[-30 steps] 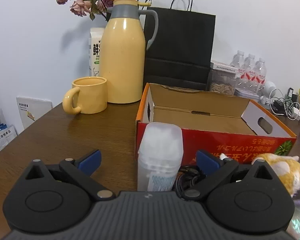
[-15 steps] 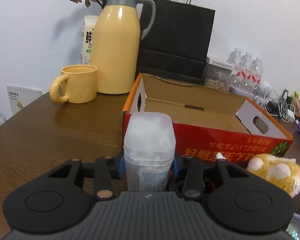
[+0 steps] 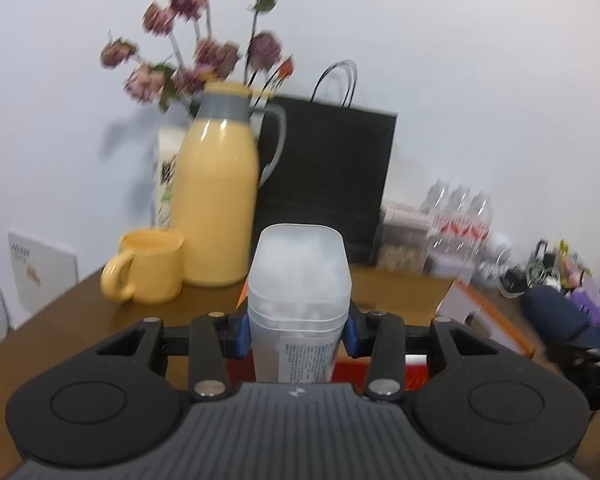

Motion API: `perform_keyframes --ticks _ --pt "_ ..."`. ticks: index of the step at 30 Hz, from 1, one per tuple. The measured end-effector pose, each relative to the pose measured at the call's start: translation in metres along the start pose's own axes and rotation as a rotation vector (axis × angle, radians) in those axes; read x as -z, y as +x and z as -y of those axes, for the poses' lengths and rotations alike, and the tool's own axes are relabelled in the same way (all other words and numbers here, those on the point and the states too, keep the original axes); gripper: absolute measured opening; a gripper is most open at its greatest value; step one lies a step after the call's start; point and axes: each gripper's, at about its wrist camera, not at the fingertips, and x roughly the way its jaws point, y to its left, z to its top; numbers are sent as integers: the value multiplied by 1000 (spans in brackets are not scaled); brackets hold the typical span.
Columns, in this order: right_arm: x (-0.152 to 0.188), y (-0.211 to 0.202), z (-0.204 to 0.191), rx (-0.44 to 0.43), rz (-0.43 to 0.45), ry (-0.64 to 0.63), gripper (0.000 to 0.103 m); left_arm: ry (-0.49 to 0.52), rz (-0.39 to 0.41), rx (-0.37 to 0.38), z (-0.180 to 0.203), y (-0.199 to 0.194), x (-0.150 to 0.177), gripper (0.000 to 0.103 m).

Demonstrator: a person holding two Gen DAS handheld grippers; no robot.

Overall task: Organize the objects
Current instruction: 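Carry the case and container into the cardboard box and open both grippers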

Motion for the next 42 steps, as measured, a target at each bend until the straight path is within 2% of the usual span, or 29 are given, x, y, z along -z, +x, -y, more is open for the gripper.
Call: perform_keyframes --ticks 6,12,17,22,31,33,35,36,37,38,42 --pt "-32 37 -13 -15 29 16 60 7 37 33 23 24 -26 42" --pt "-53 87 -19 -5 6 27 60 -2 -9 42 37 67 -27 42" --pt "-50 123 -16 34 -35 28 60 -6 -71 22 39 102 -17 42" --pt "-34 139 -4 41 -70 58 60 8 -110 -7 37 129 -9 42" --pt "-25 149 -3 50 -117 66 61 22 -144 -23 34 135 0 42" --pt "-23 151 -2 56 -134 67 62 25 -146 -32 34 135 0 49" --pt "-23 154 -2 53 -156 63 66 28 -134 -43 35 133 -1 103" --pt "-23 154 -2 52 -159 62 77 29 -115 -52 35 131 -1 103" --pt "-23 153 -2 49 -160 63 97 33 -102 -53 35 130 -1 103" --pt "-24 151 -2 43 -156 65 103 34 -110 -45 35 130 -2 103" --pt "-27 147 -2 36 -150 86 103 20 -127 -43 33 132 -3 103"
